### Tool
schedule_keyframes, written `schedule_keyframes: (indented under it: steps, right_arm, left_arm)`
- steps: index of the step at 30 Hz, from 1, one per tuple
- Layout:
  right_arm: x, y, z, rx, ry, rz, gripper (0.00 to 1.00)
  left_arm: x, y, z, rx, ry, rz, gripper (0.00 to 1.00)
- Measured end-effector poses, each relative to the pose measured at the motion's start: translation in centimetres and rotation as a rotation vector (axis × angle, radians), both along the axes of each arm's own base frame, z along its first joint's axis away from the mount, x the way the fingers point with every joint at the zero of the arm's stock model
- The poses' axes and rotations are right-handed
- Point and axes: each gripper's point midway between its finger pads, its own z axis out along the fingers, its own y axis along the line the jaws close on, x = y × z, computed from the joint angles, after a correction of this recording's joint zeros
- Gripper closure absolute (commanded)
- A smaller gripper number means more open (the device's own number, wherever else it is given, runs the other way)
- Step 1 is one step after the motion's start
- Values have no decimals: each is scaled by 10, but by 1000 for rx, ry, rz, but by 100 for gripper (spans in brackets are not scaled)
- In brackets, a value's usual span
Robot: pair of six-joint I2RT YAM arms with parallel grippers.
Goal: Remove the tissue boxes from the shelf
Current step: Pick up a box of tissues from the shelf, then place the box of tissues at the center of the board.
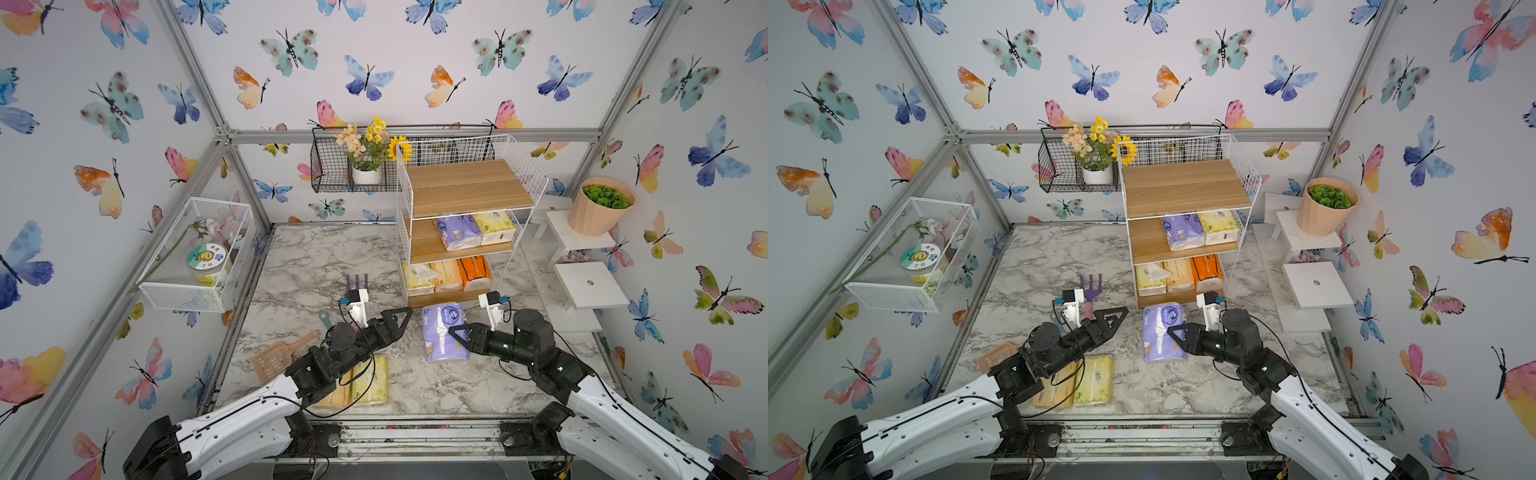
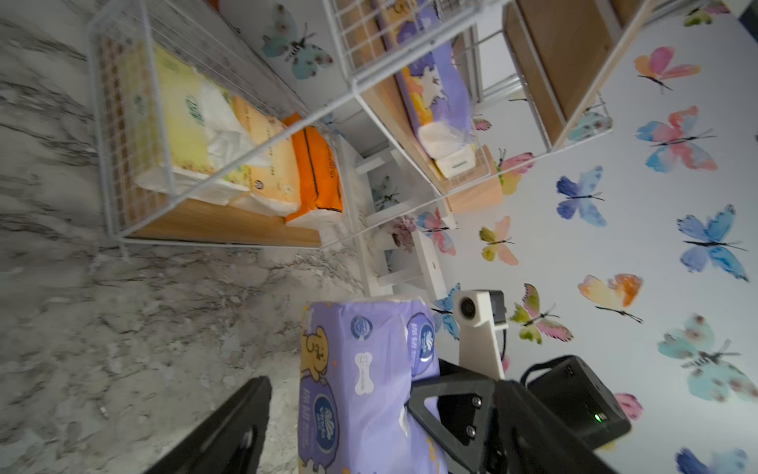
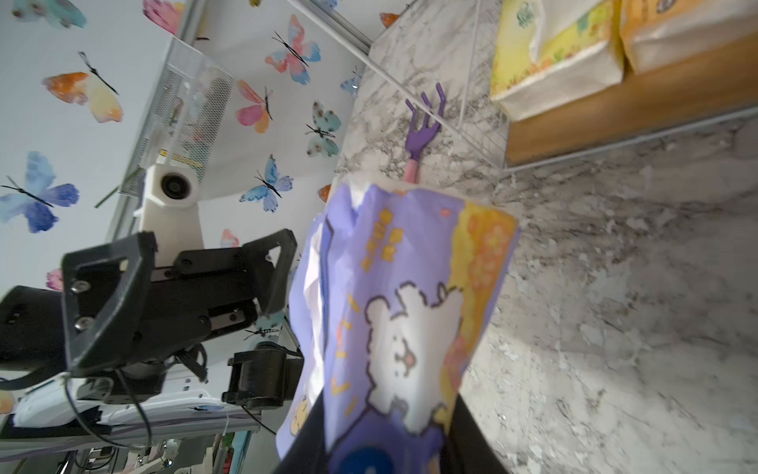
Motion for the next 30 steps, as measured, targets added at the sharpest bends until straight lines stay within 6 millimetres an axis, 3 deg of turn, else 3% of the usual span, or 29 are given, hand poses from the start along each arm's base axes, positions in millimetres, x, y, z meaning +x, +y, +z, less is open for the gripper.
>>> schedule_keyframes:
  steps: [4, 7, 11, 19, 24, 26, 30]
  right_arm:
    - [-16, 0, -45, -63, 103, 25, 75]
    - [-40, 9, -77, -115, 177, 77, 75]
    - [-62, 26, -105, -168, 233, 128, 75]
    - [-62, 65, -118, -127, 232, 116, 74]
    - [-59, 86, -118, -93, 229, 108, 68]
    - [-59, 94, -118, -84, 227, 109, 63]
    - [-58, 100, -119, -75, 228, 92, 39]
  left_arm:
    - [7, 18, -23, 80, 50, 95, 11]
    - [11, 27, -37, 116, 82, 144, 11]
    - [15, 38, -48, 144, 116, 195, 11]
    - [16, 48, -51, 142, 135, 235, 11]
    - [15, 51, -49, 128, 137, 242, 11]
    - [15, 52, -51, 127, 142, 245, 12]
    - [13, 54, -54, 126, 146, 247, 12]
